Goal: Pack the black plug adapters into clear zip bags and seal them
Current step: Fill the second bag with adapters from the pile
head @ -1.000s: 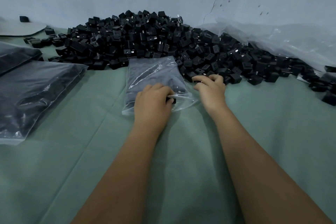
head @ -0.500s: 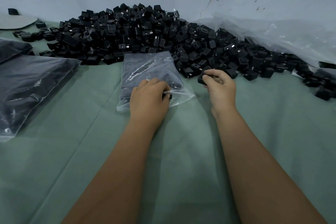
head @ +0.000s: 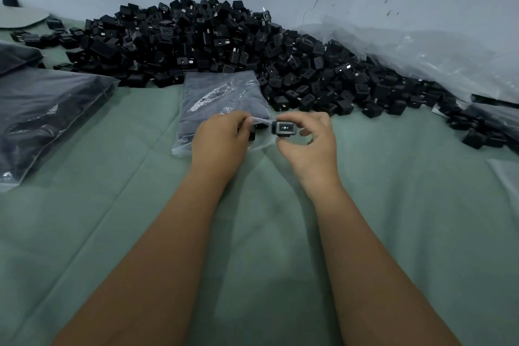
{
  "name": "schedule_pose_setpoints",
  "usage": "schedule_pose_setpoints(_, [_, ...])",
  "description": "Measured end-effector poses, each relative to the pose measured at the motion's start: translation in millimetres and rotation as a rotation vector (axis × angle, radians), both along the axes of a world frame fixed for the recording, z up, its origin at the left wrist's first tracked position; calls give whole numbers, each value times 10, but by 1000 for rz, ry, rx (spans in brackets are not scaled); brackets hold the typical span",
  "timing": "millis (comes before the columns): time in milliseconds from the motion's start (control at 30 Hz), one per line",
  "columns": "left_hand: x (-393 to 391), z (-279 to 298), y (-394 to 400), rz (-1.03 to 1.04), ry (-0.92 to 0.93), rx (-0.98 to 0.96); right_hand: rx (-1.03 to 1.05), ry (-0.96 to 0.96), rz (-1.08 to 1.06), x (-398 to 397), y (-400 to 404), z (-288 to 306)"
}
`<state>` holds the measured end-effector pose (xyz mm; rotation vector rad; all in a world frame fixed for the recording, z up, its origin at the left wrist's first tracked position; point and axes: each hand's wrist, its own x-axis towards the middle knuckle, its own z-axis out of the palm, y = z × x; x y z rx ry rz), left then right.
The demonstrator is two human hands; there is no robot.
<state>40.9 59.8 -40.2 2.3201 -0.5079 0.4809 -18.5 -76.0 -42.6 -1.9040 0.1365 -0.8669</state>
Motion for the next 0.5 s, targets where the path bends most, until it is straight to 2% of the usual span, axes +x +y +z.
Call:
schedule_pose_setpoints(133, [8, -2, 3, -21, 10, -14, -222, 10, 131, -37, 85, 10])
schedule_pose_setpoints(300, [-7, -6, -3, -29, 1, -45, -484, 226, -62, 15, 45, -46])
schedule_pose_setpoints(400, [-18, -16, 5, -37, -23, -7, -548, 291, -62, 18, 47, -61])
schedule_pose_setpoints(500, [-9, -31, 14, -52, -50, 99, -517, 271, -35, 11, 44, -68])
